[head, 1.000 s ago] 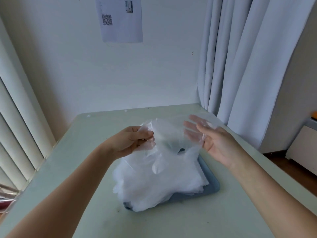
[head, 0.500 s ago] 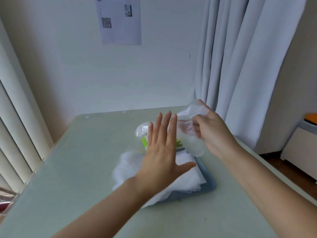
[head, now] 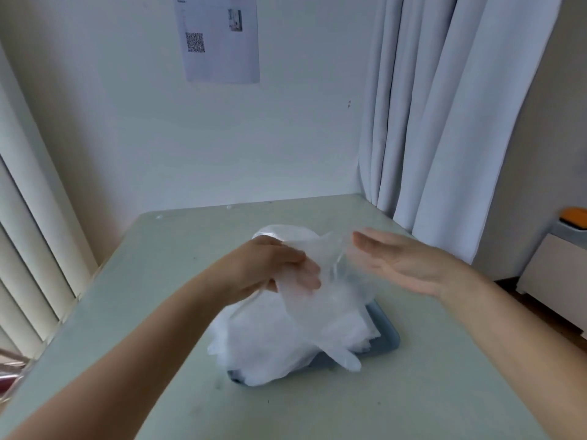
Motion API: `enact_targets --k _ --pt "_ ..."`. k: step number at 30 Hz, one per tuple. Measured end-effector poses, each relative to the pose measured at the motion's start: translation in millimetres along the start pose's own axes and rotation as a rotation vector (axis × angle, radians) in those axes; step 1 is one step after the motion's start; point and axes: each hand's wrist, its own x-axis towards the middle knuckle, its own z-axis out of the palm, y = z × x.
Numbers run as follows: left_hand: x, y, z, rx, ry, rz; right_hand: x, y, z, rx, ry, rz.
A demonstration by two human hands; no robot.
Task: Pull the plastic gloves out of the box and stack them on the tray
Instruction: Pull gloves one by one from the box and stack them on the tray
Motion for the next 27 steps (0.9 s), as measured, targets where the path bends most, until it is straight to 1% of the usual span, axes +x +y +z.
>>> enact_targets --k 1,3,4,6,7,8,10,11,13,15,17,18,19,21,22,23,24,25,26,27 --pt "3.3 -0.7 -5.7 -0.06 -0.045 -0.055 6.0 8.7 -2.3 0.098 -0.084 0.041" --pt "10.2 -6.3 -13.5 -0.121 -0.126 -0.163 17.3 24.3 -4.3 0.245 -0.163 0.124" --pt "14.9 -10.5 -17.2 -0.128 -0.146 -0.207 24.5 31.8 -5.5 0.27 -0.162 0.152" --pt "25.7 -22.8 -24.3 -0.091 -0.138 -0.28 35.7 41.6 -3.6 0.222 -0.085 0.182" --pt "32.6 -31.7 -28.1 -0.028 -0.113 -0.309 41.3 45.3 -1.7 0.155 -0.021 0.193" --pt "38.2 -39.9 -31.3 0.086 -0.077 -0.321 46.2 49.8 -0.5 0.052 0.046 0.2" --pt "50.2 -57.7 -38.1 0.346 -0.004 -0.347 57.0 64.0 1.9 -0.209 0.161 0.21" --pt "55.1 -65.0 -41.1 0.425 0.024 -0.363 61.7 72.3 1.5 -0.34 0.203 0.22" --pt "63.7 -77.3 -46.5 0.52 0.059 -0.4 70.9 89.4 0.7 -0.532 0.238 0.25" --pt "68.5 -82.3 -51.1 0.594 0.082 -0.412 75.0 99.6 1.4 -0.588 0.261 0.271" --pt "72.8 -81.8 -55.0 0.691 0.128 -0.378 75.9 101.9 3.6 -0.598 0.297 0.272" --pt "75.2 -79.2 -56.5 0.757 0.182 -0.341 76.2 102.0 4.5 -0.55 0.312 0.286" --pt "77.0 -76.1 -57.1 0.82 0.258 -0.295 77.1 102.5 5.5 -0.478 0.321 0.307" --pt "77.0 -68.4 -53.6 0.965 0.467 -0.18 77.9 101.8 6.6 -0.363 0.323 0.363" --pt "74.3 -65.1 -47.8 1.023 0.55 -0.1 77.7 100.4 7.7 -0.358 0.312 0.38" --pt "70.9 -61.8 -39.5 1.052 0.586 -0.002 78.0 100.4 7.8 -0.357 0.307 0.388" --pt "66.7 -58.6 -28.8 1.044 0.577 0.101 77.9 99.8 8.1 -0.362 0.306 0.391" --pt "62.6 -56.7 -16.3 1.035 0.517 0.169 77.8 99.6 7.8 -0.359 0.307 0.388" --pt "59.5 -57.7 -3.4 1.04 0.423 0.199 77.9 99.3 7.0 -0.363 0.306 0.383" --pt "57.8 -62.2 8.9 1.069 0.311 0.181 77.7 99.7 5.8 -0.363 0.296 0.378"
